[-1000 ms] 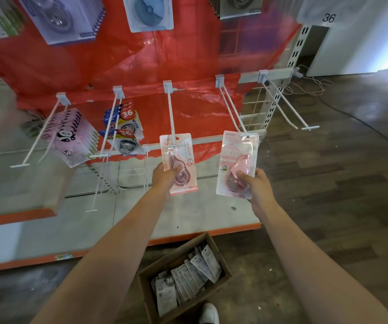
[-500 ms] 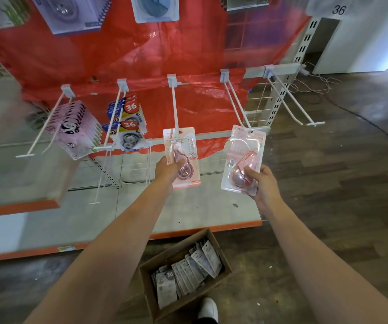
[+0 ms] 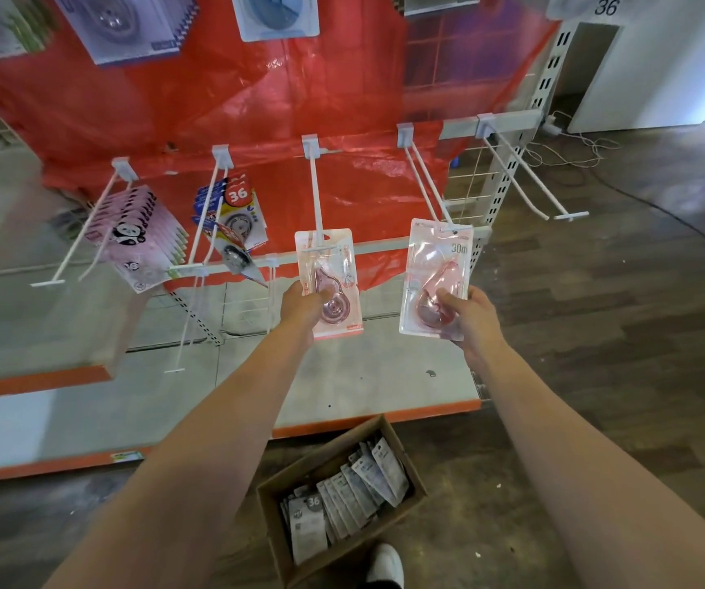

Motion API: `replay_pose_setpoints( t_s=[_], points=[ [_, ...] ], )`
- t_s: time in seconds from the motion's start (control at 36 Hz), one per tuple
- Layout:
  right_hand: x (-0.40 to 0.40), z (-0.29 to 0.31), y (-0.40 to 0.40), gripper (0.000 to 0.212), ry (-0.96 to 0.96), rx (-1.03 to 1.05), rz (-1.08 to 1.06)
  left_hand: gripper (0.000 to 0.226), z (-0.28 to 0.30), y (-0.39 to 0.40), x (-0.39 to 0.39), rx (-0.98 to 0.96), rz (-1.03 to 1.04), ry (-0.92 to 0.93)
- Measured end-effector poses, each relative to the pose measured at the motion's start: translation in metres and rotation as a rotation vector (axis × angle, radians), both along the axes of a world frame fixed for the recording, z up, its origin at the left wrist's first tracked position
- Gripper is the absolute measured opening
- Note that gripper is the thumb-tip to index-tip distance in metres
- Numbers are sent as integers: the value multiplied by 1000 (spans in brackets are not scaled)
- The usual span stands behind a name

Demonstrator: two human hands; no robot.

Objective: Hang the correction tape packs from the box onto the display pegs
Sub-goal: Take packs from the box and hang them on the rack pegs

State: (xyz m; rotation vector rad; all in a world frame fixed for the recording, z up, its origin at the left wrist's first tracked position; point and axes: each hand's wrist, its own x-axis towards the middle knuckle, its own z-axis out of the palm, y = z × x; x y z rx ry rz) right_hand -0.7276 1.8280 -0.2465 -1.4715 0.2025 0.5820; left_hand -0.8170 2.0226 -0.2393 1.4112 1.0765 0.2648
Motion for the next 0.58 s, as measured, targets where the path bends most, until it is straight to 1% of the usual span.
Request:
replay_pose_setpoints(
  t_s=[0.08,0.17,0.25,0.33,0.42,0.5,0.58],
  points=[
    [5,-4,5,27,-31,-37,4,36,-6,2,2,11,-6,-22],
    [11,-15,12,38,-52,-10,-2,30,-17,7,5,18,-16,-30],
    [19,-30,21,35,-84,16,-22,22,-28,18,9,-4,-34,-81],
    [29,-47,34,29,-135,71,-33,25,-37,29,17,12,-79,-133],
    [43,-65,46,29,-204,125,-14,33,-55,44,29,57,-103,-189],
    [61,-80,61,37,-273,159,20,39,-73,60,49,91,-100,-250],
    [84,-90,84,39,-348,126,8,37,-85,77,74,128,-99,-318]
  ],
)
